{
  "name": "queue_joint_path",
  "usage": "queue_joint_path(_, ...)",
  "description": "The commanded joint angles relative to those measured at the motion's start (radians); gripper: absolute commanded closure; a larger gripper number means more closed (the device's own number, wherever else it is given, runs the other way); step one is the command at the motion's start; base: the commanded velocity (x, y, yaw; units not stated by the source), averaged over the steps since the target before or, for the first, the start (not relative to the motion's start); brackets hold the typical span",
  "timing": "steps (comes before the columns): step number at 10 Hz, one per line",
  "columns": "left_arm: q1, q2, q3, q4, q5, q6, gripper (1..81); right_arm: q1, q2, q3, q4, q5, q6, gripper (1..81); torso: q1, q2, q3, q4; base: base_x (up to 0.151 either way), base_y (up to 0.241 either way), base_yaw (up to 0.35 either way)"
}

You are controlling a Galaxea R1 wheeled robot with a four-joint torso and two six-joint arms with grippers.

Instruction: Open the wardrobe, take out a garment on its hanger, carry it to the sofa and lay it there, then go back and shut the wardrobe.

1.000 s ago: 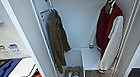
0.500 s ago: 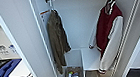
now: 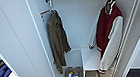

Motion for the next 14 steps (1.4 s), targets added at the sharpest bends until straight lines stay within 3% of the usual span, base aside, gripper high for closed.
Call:
queue_joint_path(1,0.051,0.167,-0.226,-0.050,0.041,-0.031,1.0,-0.118,0.151,-0.180,0.034,-0.009,0.010,1.0,0.000,0.000,0.000,0.000,0.000,0.000,0.000)
queue_joint_path(4,0.051,0.353,-0.457,-0.048,0.181,-0.056,1.0,-0.194,0.339,-0.355,0.020,-0.044,0.004,1.0,0.000,0.000,0.000,0.000,0.000,0.000,0.000)
queue_joint_path(8,0.051,0.554,-0.702,-0.037,0.314,-0.056,1.0,-0.228,0.572,-0.574,0.019,-0.181,-0.008,1.0,-0.001,-0.001,0.001,0.000,0.000,0.000,0.000)
queue_joint_path(12,0.051,0.681,-0.833,-0.030,0.377,-0.047,1.0,-0.242,0.832,-0.934,-0.010,-0.271,-0.016,1.0,-0.002,-0.002,0.002,0.000,0.000,0.000,0.000)
queue_joint_path(14,0.048,0.721,-0.847,-0.028,0.414,-0.041,1.0,-0.242,0.970,-1.130,-0.047,-0.273,-0.016,1.0,-0.002,-0.002,0.002,0.000,0.000,0.000,0.000)
